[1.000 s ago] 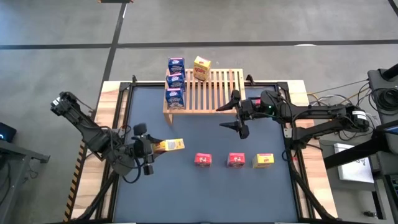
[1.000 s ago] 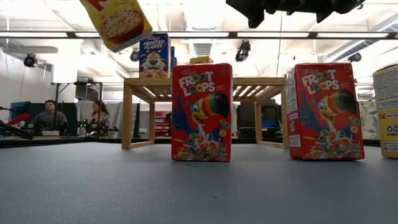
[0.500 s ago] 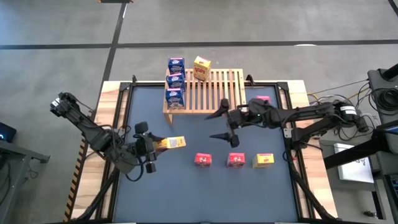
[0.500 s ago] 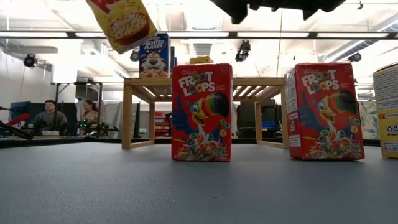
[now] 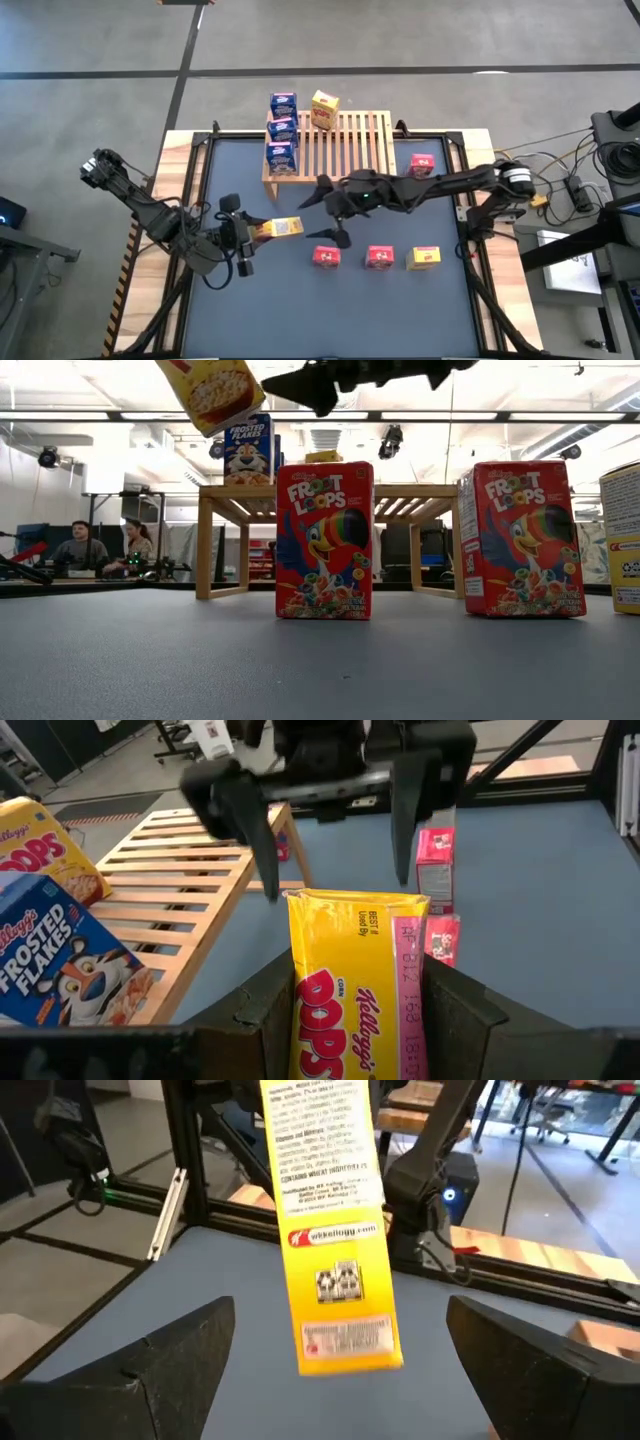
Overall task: Stack cereal on shelf
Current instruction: Put the bottom yellow cereal box on the shelf aligned with the other yellow cereal box
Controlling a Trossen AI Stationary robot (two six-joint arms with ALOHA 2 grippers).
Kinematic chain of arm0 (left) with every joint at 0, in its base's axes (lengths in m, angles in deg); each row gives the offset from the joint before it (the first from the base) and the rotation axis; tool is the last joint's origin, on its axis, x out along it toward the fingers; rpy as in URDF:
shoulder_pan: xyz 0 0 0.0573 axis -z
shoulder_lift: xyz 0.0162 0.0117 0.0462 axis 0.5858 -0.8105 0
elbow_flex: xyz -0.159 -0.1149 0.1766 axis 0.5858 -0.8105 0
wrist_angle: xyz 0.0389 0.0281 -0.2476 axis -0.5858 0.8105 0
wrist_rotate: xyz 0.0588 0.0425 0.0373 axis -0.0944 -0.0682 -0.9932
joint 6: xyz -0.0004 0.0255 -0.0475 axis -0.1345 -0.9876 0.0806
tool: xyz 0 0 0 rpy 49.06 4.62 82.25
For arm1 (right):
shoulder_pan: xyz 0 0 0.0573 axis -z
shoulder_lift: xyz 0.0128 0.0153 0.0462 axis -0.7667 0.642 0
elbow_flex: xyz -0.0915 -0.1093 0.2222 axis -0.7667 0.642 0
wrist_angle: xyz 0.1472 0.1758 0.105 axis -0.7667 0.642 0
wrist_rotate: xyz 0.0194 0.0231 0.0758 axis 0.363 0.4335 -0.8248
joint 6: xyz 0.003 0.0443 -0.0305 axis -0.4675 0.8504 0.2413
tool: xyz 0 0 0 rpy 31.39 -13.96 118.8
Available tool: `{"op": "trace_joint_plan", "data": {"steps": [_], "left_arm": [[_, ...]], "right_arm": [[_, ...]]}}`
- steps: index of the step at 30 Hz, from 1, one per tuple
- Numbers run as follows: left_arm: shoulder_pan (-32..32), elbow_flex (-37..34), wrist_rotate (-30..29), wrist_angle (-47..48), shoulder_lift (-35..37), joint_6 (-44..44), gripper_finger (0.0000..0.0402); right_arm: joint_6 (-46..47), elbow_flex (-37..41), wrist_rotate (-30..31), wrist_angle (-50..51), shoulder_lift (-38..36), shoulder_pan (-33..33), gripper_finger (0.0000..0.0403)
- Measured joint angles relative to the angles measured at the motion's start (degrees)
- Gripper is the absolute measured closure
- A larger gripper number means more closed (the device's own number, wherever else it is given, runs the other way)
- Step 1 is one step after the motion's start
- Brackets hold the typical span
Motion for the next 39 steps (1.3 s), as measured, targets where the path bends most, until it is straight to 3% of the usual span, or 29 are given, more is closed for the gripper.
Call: {"op": "trace_joint_plan", "data": {"steps": [19,34,39], "left_arm": [[-0.24,0.00,0.02,-1.16,-0.15,-0.02,0.0255],[-0.24,0.00,0.81,-1.14,-0.15,-0.02,0.0255],[-0.24,0.00,0.78,-1.23,-0.15,-0.01,0.0254]], "right_arm": [[-1.15,-8.83,2.99,0.69,8.74,-1.82,0.0056],[-2.26,-8.77,2.95,0.34,8.67,-1.82,0.0201],[-2.29,-8.75,2.77,0.42,8.63,-1.82,0.0232]]}}
